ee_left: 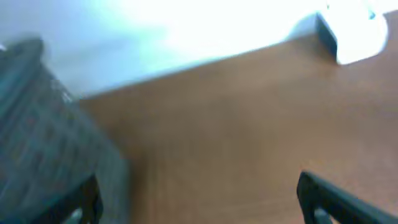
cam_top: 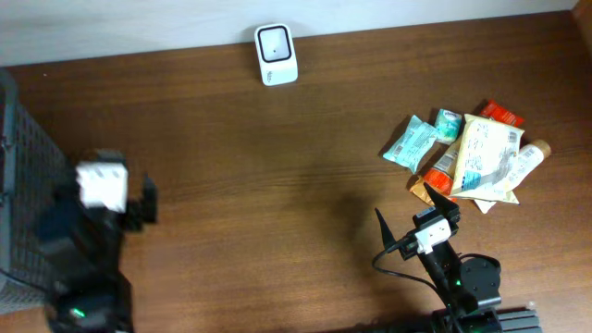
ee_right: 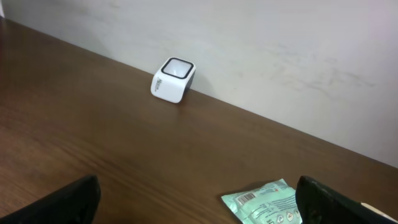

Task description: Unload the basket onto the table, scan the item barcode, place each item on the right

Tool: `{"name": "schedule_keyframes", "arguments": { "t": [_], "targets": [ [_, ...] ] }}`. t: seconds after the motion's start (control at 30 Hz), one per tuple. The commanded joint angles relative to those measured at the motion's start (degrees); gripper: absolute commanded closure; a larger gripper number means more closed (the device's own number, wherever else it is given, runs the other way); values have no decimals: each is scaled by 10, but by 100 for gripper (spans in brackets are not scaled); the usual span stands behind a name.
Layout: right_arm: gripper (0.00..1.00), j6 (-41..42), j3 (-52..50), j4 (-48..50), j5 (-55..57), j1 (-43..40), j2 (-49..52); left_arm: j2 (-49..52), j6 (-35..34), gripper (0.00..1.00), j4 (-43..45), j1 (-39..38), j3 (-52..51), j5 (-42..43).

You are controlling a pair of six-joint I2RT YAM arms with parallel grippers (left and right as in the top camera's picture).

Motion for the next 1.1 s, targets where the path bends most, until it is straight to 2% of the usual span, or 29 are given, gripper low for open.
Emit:
{"name": "schedule_keyframes", "arguments": {
  "t": [0.0, 0.07, 0.13, 0.2, 0.23, 0.33, 0.67, 1.07],
  "targets": [
    [2, 9, -5, -2, 5, -4, -4, -120, 3, 1, 95, -4, -172, 66],
    [2, 9, -5, -2, 5, -4, -4, -205, 3, 1, 161, -22, -277, 63],
    [1, 9, -5, -2, 5, -4, -4, -261, 3, 1, 200, -28, -337, 64],
    [1, 8, -5, -2, 5, -4, -4, -312, 6, 1, 217, -28, -384, 56],
    [1, 8, -5, -2, 5, -4, -4, -335, 6, 1, 194, -29, -391, 51],
    [1, 9, -5, -2, 5, -4, -4, -385, 6, 1, 106, -29, -391, 23],
    [1, 8, -5, -2, 5, -4, -4, -455, 5, 1, 117, -32, -391, 20],
    [1, 9, -5, -2, 5, -4, -4, -455, 5, 1, 107, -43, -391, 20]
  ]
}}
